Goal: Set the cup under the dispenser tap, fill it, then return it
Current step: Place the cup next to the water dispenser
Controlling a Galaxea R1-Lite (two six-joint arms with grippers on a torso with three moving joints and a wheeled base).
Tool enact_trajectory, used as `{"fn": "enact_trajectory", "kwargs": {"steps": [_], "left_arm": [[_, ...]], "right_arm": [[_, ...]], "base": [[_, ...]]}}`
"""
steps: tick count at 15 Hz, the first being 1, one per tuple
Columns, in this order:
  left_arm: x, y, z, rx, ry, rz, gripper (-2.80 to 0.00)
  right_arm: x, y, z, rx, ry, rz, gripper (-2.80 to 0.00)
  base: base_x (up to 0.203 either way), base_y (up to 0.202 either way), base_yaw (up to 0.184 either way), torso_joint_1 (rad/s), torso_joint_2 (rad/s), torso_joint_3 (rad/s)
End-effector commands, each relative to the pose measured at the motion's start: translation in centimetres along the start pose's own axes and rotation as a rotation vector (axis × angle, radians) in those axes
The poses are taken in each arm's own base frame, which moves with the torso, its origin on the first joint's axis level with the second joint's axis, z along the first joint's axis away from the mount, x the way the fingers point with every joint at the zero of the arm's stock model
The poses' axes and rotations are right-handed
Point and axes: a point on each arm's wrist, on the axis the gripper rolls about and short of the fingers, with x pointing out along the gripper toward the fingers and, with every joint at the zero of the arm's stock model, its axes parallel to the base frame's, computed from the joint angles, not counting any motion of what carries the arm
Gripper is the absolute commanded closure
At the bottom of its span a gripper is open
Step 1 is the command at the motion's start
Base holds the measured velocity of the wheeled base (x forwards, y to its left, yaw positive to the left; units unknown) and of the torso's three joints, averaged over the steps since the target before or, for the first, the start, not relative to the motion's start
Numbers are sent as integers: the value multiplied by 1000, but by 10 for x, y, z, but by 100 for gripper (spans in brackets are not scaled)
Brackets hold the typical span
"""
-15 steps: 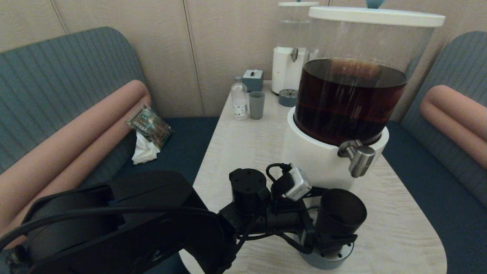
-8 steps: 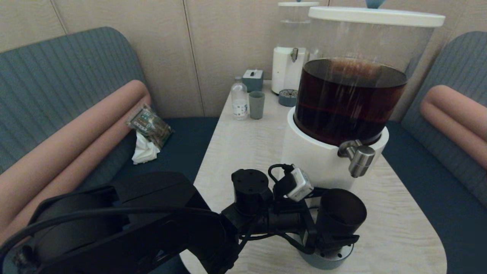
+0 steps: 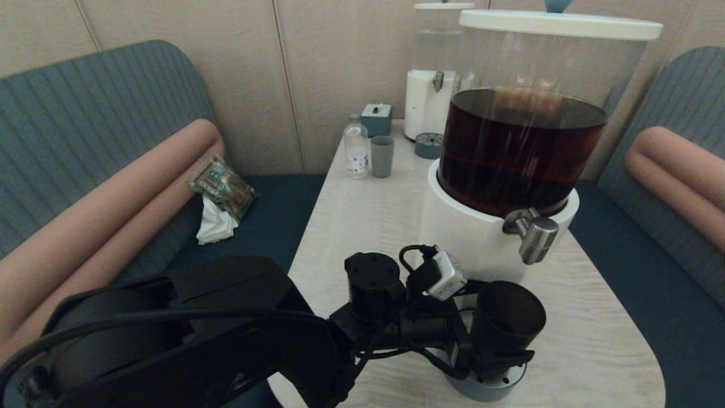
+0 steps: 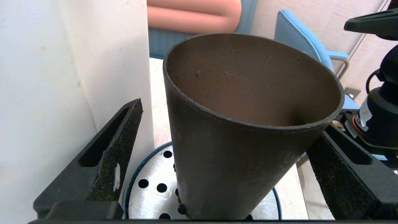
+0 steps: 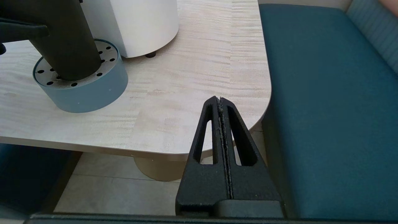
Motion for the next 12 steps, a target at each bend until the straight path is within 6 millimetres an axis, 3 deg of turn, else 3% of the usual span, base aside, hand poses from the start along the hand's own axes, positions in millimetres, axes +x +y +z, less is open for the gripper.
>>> {"fn": "enact_trajectory", "kwargs": {"steps": [1,12], "left_arm": [[0,-1,2,6,-7,-7,-280],[4,-3,-3,11,-1,-5,-280]], "right_arm": [[0,0,0,0,2,0,0],[0,0,0,0,2,-1,0]], "base": [[0,0,0,0,0,0],[0,0,0,0,0,0]]}}
